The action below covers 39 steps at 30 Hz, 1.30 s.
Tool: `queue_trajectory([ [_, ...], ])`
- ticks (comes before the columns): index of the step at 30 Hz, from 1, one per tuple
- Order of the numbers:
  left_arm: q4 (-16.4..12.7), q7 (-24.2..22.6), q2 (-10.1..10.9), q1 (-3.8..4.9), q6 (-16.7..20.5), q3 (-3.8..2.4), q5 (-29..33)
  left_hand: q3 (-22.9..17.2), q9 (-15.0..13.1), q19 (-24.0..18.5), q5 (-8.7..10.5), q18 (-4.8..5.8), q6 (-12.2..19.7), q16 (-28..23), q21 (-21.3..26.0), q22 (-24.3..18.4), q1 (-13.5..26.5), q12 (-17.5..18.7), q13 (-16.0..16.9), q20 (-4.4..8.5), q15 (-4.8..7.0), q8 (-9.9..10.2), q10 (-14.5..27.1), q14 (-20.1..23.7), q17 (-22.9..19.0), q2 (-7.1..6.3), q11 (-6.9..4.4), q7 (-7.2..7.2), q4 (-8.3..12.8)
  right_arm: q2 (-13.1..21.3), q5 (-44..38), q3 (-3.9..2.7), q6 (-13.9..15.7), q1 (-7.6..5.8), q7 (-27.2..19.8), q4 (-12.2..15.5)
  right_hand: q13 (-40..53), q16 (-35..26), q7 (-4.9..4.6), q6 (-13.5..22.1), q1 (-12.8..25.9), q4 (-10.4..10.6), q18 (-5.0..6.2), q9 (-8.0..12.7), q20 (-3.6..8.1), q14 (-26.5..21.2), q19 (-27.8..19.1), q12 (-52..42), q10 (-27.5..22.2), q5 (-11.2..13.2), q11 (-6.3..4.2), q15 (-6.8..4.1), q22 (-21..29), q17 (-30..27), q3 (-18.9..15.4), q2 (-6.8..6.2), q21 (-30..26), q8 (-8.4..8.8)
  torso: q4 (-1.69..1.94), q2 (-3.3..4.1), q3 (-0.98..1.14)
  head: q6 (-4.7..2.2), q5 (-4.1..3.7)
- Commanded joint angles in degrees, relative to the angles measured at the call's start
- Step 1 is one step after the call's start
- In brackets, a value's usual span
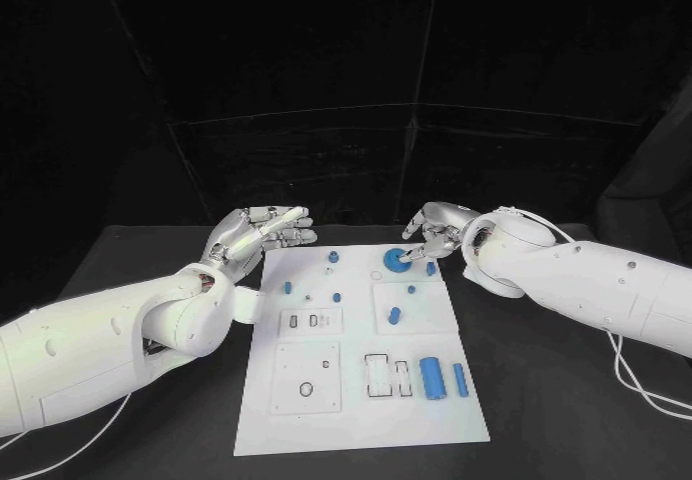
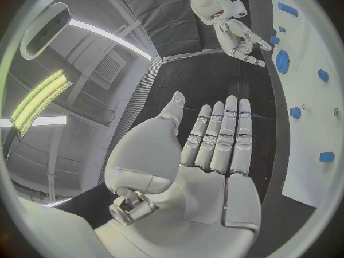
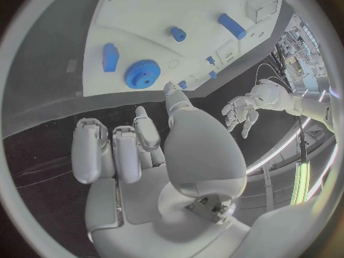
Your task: Assemble the parts on the task board
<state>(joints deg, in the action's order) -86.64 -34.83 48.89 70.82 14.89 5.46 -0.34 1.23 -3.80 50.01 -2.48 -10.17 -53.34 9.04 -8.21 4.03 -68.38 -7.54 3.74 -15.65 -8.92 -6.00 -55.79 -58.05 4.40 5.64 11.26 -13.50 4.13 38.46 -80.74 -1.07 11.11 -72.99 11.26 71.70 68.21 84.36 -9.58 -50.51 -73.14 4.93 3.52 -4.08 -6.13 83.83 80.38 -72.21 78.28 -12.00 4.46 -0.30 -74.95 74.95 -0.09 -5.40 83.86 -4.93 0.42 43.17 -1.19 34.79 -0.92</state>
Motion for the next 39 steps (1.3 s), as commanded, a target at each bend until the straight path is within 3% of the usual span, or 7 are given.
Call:
queue_trajectory([
  [1,0.13,-0.52,-0.19,0.09,-0.98,-0.04,0.04,0.02,0.07,0.39,-0.33,-0.31,0.07,-0.23,0.19,-0.06,-0.10,0.23,-0.07,0.19,-0.13,0.27,0.01,-0.40,-0.10,0.23,0.19,-1.10,0.25,-0.58,0.93,-0.04,-4.12,-0.15,1.70,-0.69,0.83,0.38,0.08,0.54,-0.74,0.34,-0.46,-0.02,-0.33,3.63,0.10,-0.66,0.35,-0.15,-0.03,0.41,-1.45,1.17,-0.35,0.12,0.26,-0.13,0.10,0.06,-0.01,0.04,-0.35],
  [17,0.39,-0.52,-0.43,0.07,-1.16,-0.04,0.04,0.02,0.07,0.39,-0.33,-0.31,0.07,-0.23,0.19,-0.06,-0.10,0.23,-0.07,0.19,-0.13,0.27,0.01,-0.40,-0.10,0.23,0.19,-1.10,0.25,-3.16,-2.23,-0.02,-4.66,0.00,1.81,-3.27,3.92,1.13,0.16,0.30,-3.55,0.03,-0.63,-0.17,-0.44,3.89,0.59,-3.03,1.19,-0.27,-0.06,0.46,-2.35,2.98,-0.27,1.58,0.69,-0.88,0.10,0.06,-0.10,0.14,-0.23],
  [39,0.58,-0.45,-0.56,0.06,-1.30,-0.04,0.04,-0.02,0.04,0.53,-0.33,-0.33,-0.07,-0.29,0.33,-0.11,-0.19,0.22,-0.04,0.20,-0.09,0.24,-0.13,-0.55,-0.12,0.35,0.14,-1.04,0.41,-5.30,-3.92,-0.01,-5.88,0.54,1.58,-5.65,6.44,1.71,0.36,-0.59,-5.59,-1.19,-0.91,-0.26,-0.34,4.12,1.43,-4.98,2.34,0.86,-0.24,0.34,-3.68,4.40,0.64,3.26,1.32,-1.70,0.06,0.05,-0.05,0.47,-0.07],
])
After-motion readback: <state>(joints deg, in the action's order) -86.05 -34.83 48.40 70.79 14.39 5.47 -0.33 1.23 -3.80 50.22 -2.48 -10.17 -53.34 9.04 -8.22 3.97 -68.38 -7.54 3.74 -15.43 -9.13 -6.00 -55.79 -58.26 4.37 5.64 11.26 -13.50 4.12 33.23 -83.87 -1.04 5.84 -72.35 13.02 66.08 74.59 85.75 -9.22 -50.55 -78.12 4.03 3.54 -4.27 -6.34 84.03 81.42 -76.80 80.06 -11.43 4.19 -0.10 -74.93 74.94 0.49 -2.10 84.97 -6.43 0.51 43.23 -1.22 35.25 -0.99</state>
